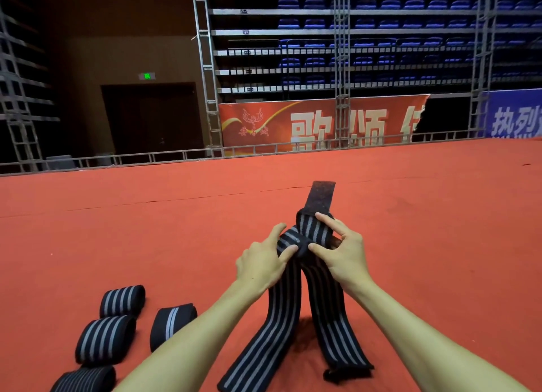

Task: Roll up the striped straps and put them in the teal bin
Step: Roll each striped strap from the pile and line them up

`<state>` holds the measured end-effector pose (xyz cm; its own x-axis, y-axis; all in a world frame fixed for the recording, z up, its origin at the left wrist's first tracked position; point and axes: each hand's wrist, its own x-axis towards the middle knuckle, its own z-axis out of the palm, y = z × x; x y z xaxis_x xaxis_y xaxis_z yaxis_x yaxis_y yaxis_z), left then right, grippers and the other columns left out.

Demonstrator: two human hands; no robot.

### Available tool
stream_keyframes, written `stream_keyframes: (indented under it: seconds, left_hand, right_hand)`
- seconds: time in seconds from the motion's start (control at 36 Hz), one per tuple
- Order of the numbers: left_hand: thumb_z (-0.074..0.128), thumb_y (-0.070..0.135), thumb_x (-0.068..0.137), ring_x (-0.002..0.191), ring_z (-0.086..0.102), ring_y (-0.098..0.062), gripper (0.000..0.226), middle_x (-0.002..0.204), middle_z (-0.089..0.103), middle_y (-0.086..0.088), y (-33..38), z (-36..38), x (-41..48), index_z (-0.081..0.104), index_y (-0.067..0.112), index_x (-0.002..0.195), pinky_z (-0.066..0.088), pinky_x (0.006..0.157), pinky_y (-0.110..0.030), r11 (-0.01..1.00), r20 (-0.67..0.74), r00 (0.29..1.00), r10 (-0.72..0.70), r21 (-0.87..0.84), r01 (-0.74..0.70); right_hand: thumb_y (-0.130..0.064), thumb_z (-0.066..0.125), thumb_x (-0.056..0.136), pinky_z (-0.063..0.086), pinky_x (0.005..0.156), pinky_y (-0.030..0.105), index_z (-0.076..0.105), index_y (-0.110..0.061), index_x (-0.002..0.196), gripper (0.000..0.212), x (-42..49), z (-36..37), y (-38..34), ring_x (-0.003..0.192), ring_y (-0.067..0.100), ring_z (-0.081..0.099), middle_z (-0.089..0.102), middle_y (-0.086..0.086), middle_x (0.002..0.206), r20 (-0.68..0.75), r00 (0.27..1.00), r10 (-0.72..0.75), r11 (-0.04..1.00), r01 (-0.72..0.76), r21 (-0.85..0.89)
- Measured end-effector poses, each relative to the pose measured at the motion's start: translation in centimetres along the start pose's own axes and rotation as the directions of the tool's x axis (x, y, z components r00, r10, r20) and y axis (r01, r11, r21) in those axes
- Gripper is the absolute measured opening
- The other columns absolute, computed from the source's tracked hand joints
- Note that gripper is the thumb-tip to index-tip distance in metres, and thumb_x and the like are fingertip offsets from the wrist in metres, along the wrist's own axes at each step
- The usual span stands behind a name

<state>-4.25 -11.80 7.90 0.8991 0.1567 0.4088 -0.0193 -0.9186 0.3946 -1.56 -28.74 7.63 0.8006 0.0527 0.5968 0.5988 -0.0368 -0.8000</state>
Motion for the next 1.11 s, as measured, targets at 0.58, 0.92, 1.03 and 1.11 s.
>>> stream_keyframes:
  seconds: [0.58,0.92,1.03,1.11]
  left_hand:
    - [0.061,0.016,0.097,0.111,0.041,-0.018,0.036,0.122,0.041,0.003,-1.0,0.1,1.6,0.056,0.021,0.133,0.04,0.095,-0.027,0.856,0.019,0.864,0.503,-0.147,-0.496]
    - [0.067,0.019,0.093,0.124,0.038,-0.017,0.035,0.133,0.051,0.004,-1.1,-1.0,2.4,0.054,0.015,0.125,0.032,0.106,-0.028,0.823,0.073,0.822,0.564,-0.127,-0.554]
    - [0.07,0.028,0.09,0.115,0.038,-0.015,0.039,0.123,0.052,0.007,-1.1,-1.4,2.4,0.05,0.02,0.122,0.036,0.1,-0.031,0.819,0.102,0.814,0.572,-0.128,-0.559]
    - [0.072,0.033,0.088,0.111,0.036,-0.015,0.043,0.116,0.051,0.006,-1.0,-1.8,2.3,0.048,0.021,0.122,0.037,0.095,-0.03,0.822,0.143,0.809,0.57,-0.113,-0.559]
  right_hand:
    - [0.012,0.077,0.074,0.055,0.095,0.032,0.065,-0.041,0.113,0.067,-0.2,-0.3,-0.1,0.108,0.014,0.068,0.055,-0.027,0.12,0.01,0.997,0.07,0.992,-0.071,0.103]
    - [0.016,0.075,0.074,0.057,0.08,0.022,0.068,-0.036,0.114,0.066,-0.1,-0.9,-0.6,0.096,0.01,0.072,0.062,-0.007,0.13,0.068,0.994,0.08,0.978,-0.091,0.185]
    - [0.015,0.076,0.074,0.058,0.09,0.032,0.068,-0.036,0.115,0.065,-0.3,-1.2,-0.9,0.102,0.012,0.071,0.06,-0.01,0.131,0.102,0.992,0.08,0.984,-0.095,0.152]
    - [0.016,0.075,0.075,0.057,0.084,0.021,0.066,-0.034,0.116,0.064,-0.7,-1.2,-1.2,0.097,0.001,0.07,0.055,-0.028,0.118,0.131,0.989,0.072,0.986,-0.091,0.139]
